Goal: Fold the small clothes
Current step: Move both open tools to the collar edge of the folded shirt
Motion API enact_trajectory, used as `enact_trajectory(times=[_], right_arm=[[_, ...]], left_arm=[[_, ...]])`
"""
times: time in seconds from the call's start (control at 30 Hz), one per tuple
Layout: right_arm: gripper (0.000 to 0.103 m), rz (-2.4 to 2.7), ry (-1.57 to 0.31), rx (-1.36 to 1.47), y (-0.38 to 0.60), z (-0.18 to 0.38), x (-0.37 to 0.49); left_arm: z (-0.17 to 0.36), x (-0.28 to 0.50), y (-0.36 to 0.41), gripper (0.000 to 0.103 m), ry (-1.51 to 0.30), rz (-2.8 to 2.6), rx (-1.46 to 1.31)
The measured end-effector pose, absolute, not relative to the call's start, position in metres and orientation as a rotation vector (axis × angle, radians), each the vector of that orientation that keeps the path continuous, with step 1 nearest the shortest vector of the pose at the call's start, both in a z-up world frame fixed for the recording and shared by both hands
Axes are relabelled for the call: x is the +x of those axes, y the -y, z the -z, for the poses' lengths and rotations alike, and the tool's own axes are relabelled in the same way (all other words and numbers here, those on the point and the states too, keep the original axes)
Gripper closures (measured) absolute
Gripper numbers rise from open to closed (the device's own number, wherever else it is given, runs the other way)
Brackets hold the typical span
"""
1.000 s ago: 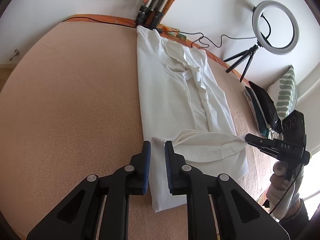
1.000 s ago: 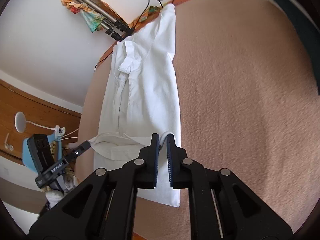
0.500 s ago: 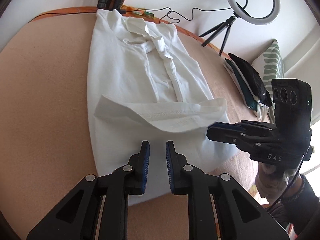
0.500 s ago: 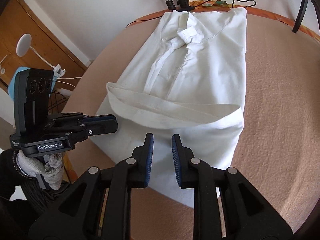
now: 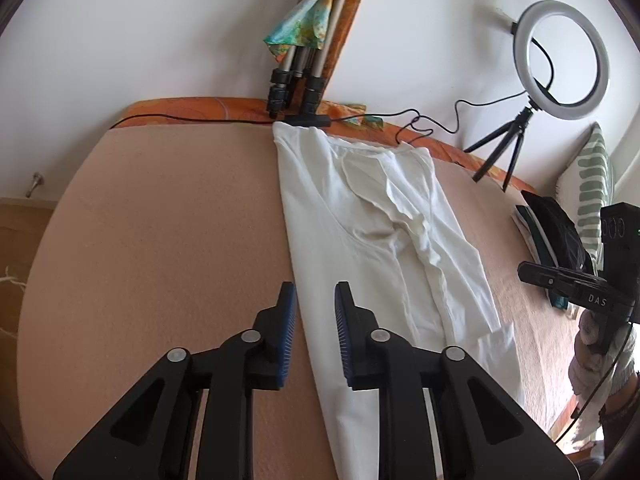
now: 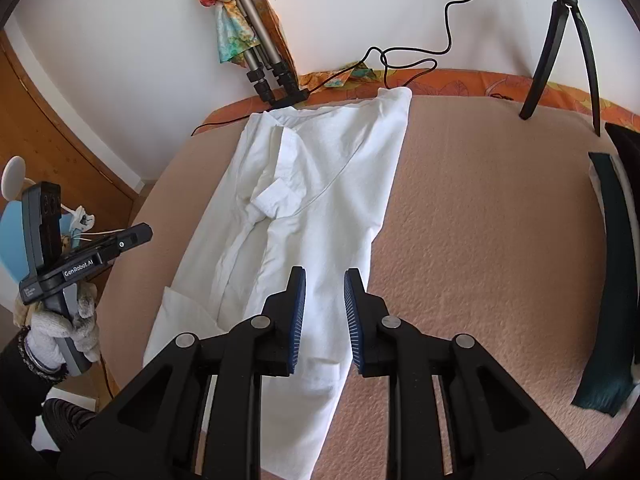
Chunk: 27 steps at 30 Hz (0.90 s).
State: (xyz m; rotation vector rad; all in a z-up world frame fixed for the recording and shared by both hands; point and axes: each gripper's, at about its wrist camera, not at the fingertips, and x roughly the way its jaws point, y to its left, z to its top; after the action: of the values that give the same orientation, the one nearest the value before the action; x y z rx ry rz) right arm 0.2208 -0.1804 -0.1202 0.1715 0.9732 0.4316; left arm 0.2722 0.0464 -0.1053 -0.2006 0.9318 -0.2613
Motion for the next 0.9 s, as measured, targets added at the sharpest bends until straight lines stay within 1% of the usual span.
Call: enact_trajectory(times=[0.03,0.07,0.1,0.27,0.47,0.6,0.77,0.8,0.87,0.9], right_arm=[[0.075,-0.423,-0.971,0.161,0.181,0.119,0.229],[0.065,-0.415,-0.972,0.159,0.181,0.119,0.238],[0.062,-0.403,-0.967,0.166,0.182,0.119,0.248],[0.062,-0.376,-0.976,0.186,0.189,0.122,0.303],[0.061,-0.395,-0.998,0.249,0.201,0.138,0.362],[0.061,-0.408,-1.023,0.283,0.200,0.157,0.393],[0.062,-0.415,-1.008,0.312,0.199,0.171,0.414],[0.063,-0.415,-0.999,0.314,0.198,0.173,0.418],[0.099,-0.412,-0.994,0.300,0.196,0.174,0.422],[0.100,-0.396,-1.002,0.277,0.194,0.174,0.424]], left_arm=[[0.105,0.283,-0.050,0.073,-0.933,0.273,-0.217],[0.105,0.295,-0.052,0.062,-0.940,0.282,-0.229],[0.104,0.307,-0.053,0.058,-0.942,0.280,-0.233],[0.107,0.361,-0.057,0.057,-0.906,0.235,-0.159],[0.135,0.427,-0.069,0.057,-0.962,0.238,-0.225],[0.149,0.454,-0.062,0.057,-0.972,0.240,-0.175],[0.159,0.473,-0.054,0.057,-0.963,0.276,-0.188],[0.161,0.475,-0.052,0.057,-0.964,0.281,-0.186],[0.161,0.475,-0.044,0.057,-0.937,0.264,-0.139],[0.160,0.475,-0.041,0.062,-0.929,0.251,-0.116]])
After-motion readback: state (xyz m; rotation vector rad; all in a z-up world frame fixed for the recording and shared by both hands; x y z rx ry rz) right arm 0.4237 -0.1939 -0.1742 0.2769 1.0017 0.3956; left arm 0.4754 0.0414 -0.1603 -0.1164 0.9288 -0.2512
